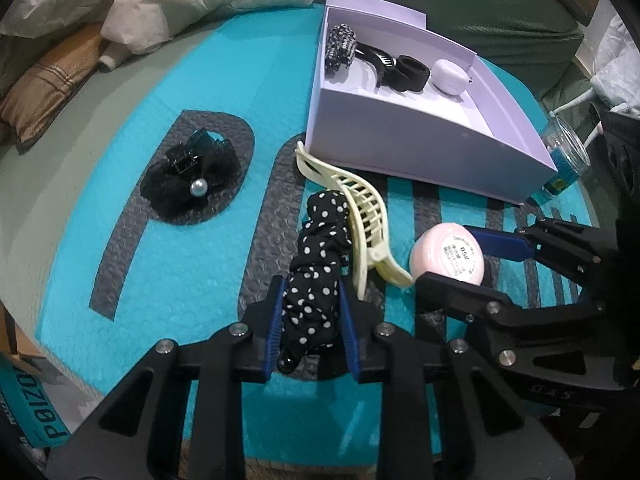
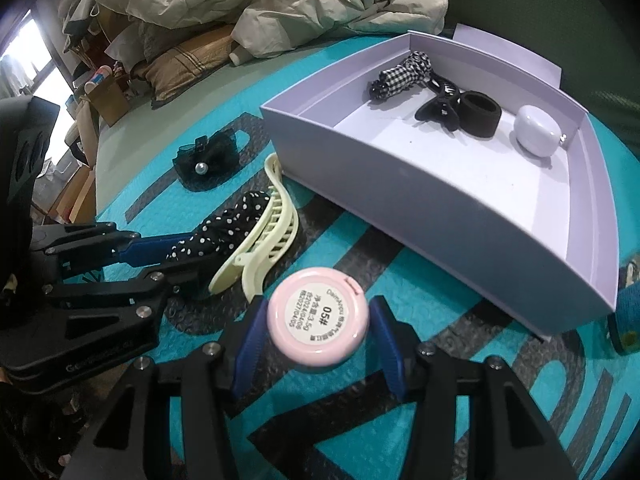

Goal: Organize objects
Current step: 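Grasp the polka-dot scrunchie with the left tool while the right tool grasps the pink compact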

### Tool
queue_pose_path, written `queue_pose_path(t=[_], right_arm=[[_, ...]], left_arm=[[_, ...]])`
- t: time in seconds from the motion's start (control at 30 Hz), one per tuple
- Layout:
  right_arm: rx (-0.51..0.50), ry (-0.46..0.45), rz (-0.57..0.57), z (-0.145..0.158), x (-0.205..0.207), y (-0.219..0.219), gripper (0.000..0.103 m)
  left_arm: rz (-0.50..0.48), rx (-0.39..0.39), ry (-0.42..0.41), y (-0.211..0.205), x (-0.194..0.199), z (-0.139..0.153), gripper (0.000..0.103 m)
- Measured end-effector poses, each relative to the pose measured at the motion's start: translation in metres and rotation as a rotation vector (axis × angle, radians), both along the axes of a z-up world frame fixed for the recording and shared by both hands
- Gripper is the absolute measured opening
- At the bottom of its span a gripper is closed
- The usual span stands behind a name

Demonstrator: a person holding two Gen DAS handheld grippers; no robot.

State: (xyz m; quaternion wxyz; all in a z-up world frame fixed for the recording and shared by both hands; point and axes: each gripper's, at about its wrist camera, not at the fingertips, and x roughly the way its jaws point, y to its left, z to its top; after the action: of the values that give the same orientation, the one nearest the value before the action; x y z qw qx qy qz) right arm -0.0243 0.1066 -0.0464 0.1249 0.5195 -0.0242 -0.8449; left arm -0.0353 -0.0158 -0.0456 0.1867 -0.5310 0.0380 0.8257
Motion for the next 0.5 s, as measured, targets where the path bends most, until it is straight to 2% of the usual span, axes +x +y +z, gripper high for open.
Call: queue_pose_path(t=[0.5], right_arm=[[-0.01, 0.024, 0.058, 0.022, 0.015, -0.013, 0.053]], left_arm=[[0.025, -0.004, 0.015, -0.011, 0.018, 0.022, 0.025]])
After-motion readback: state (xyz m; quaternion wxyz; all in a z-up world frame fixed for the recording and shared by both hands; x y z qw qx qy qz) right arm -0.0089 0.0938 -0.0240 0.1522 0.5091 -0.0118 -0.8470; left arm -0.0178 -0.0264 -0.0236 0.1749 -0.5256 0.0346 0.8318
